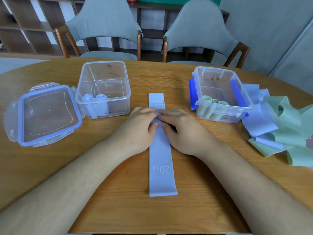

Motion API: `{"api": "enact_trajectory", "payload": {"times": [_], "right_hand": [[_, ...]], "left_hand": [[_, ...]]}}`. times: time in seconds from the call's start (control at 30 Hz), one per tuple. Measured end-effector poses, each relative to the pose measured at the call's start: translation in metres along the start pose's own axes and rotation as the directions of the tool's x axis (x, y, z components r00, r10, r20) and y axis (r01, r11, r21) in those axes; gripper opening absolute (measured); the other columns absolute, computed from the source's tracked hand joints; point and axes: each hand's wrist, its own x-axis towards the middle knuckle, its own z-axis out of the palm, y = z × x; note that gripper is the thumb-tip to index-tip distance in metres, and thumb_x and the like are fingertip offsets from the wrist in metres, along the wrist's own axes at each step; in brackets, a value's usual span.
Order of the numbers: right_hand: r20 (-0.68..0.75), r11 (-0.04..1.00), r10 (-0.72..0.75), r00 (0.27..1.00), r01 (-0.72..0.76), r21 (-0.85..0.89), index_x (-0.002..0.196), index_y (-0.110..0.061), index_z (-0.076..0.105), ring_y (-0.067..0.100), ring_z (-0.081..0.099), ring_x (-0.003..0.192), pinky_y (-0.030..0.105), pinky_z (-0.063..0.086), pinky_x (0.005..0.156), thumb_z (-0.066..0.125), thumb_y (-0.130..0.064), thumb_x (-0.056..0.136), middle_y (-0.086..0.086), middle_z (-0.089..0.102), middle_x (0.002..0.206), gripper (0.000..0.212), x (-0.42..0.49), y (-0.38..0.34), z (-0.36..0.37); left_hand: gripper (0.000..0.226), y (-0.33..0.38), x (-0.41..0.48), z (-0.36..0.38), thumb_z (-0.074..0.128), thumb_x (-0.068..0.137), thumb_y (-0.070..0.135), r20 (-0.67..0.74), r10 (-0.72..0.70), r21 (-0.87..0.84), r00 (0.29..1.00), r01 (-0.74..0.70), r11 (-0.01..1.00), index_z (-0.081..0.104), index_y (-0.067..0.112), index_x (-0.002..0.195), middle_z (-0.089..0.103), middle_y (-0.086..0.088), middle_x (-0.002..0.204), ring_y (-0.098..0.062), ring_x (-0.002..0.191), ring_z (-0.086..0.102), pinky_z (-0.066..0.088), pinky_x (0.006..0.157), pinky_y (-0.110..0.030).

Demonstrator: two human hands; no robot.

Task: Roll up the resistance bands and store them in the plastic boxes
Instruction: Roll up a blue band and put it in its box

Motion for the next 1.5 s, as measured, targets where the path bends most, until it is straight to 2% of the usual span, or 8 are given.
{"api": "enact_trajectory", "payload": {"times": [0.23, 0.47, 0.6, 0.9, 1.03, 1.17, 1.3, 1.5], "right_hand": [[0.056, 0.985, 0.072, 0.996, -0.062, -0.163, 0.099, -0.001, 0.071, 0.030, 0.060, 0.105, 0.032, 0.043, 0.091, 0.054, -0.017, 0.096, 0.017, 0.066, 0.109, 0.024, -0.004, -0.002, -0.007], [0.074, 0.985, 0.056, 0.996, -0.043, -0.167, 0.096, -0.006, 0.072, 0.028, 0.061, 0.105, 0.032, 0.044, 0.095, 0.050, -0.020, 0.095, 0.011, 0.070, 0.100, 0.025, -0.002, -0.004, -0.007], [0.019, 0.973, 0.060, 0.998, -0.054, -0.225, 0.080, -0.009, 0.068, 0.021, 0.054, 0.075, 0.035, 0.044, 0.082, 0.046, -0.021, 0.093, -0.001, 0.062, 0.074, 0.029, 0.001, -0.002, -0.006], [-0.015, 0.979, 0.135, 0.991, -0.136, -0.150, 0.062, -0.008, 0.050, 0.023, 0.047, 0.064, 0.034, 0.036, 0.061, 0.049, -0.016, 0.091, 0.000, 0.047, 0.063, 0.029, -0.015, -0.026, -0.011], [0.017, 0.984, 0.172, 0.985, -0.171, -0.055, 0.076, -0.003, 0.064, 0.025, 0.055, 0.072, 0.031, 0.038, 0.066, 0.053, -0.007, 0.090, 0.007, 0.060, 0.073, 0.018, -0.030, -0.045, -0.007], [-0.010, 0.946, 0.324, 0.946, -0.323, 0.032, 0.096, 0.001, 0.067, 0.029, 0.059, 0.085, 0.036, 0.046, 0.077, 0.056, -0.010, 0.092, 0.014, 0.066, 0.087, 0.016, -0.041, -0.059, -0.011], [0.048, 0.915, 0.388, 0.920, -0.391, 0.099, 0.133, -0.013, 0.061, 0.019, 0.059, 0.112, 0.009, 0.031, 0.077, 0.055, -0.012, 0.097, 0.005, 0.067, 0.121, 0.037, -0.054, -0.068, -0.013], [0.052, 0.927, 0.336, 0.940, -0.340, 0.158, 0.124, -0.012, 0.067, 0.016, 0.061, 0.108, 0.005, 0.038, 0.078, 0.053, -0.004, 0.094, 0.001, 0.069, 0.115, 0.035, -0.069, -0.079, -0.013]], "left_hand": [[0.035, 0.003, -0.008, -0.005, 0.049, 0.102, 0.030, -0.047, 0.028, 0.195, 0.999, -0.018, 0.981, 0.066, 0.015, 0.128, 0.054, -0.002, 0.141, -0.022, 0.131, 0.041, 0.031, 0.109, -0.031], [0.036, 0.006, -0.008, -0.008, 0.047, 0.103, 0.032, -0.004, 0.002, 0.165, 1.000, -0.001, 0.986, 0.062, 0.018, 0.133, 0.052, 0.000, 0.144, -0.019, 0.134, 0.037, 0.028, 0.110, -0.028], [0.034, 0.008, -0.013, -0.006, 0.049, 0.101, 0.031, -0.051, -0.032, 0.171, 0.998, 0.041, 0.984, 0.064, 0.016, 0.129, 0.058, -0.001, 0.132, -0.023, 0.126, 0.043, 0.036, 0.106, -0.031], [0.035, 0.027, -0.036, -0.010, 0.049, 0.103, 0.026, 0.009, -0.116, 0.121, 0.993, 0.114, 0.986, 0.060, 0.014, 0.133, 0.056, -0.001, 0.136, -0.022, 0.128, 0.045, 0.036, 0.103, -0.027], [0.024, 0.034, -0.042, -0.008, 0.054, 0.099, 0.018, -0.011, -0.138, -0.022, 0.990, 0.138, 0.990, 0.069, 0.009, 0.115, 0.065, -0.002, 0.115, -0.019, 0.108, 0.056, 0.043, 0.087, -0.026], [0.027, 0.040, -0.054, -0.005, 0.054, 0.100, 0.020, -0.021, -0.212, -0.031, 0.977, 0.211, 0.977, 0.065, 0.010, 0.123, 0.063, -0.005, 0.123, -0.022, 0.117, 0.054, 0.044, 0.095, -0.029], [0.033, 0.043, -0.065, -0.002, 0.056, 0.100, 0.020, 0.018, -0.225, -0.119, 0.974, 0.226, 0.967, 0.061, 0.015, 0.132, 0.057, -0.001, 0.136, -0.024, 0.127, 0.051, 0.044, 0.106, -0.037], [0.033, 0.043, -0.082, 0.001, 0.058, 0.099, 0.018, 0.021, -0.234, -0.220, 0.972, 0.233, 0.947, 0.061, 0.018, 0.132, 0.054, 0.003, 0.140, -0.018, 0.127, 0.053, 0.044, 0.106, -0.033]]}}
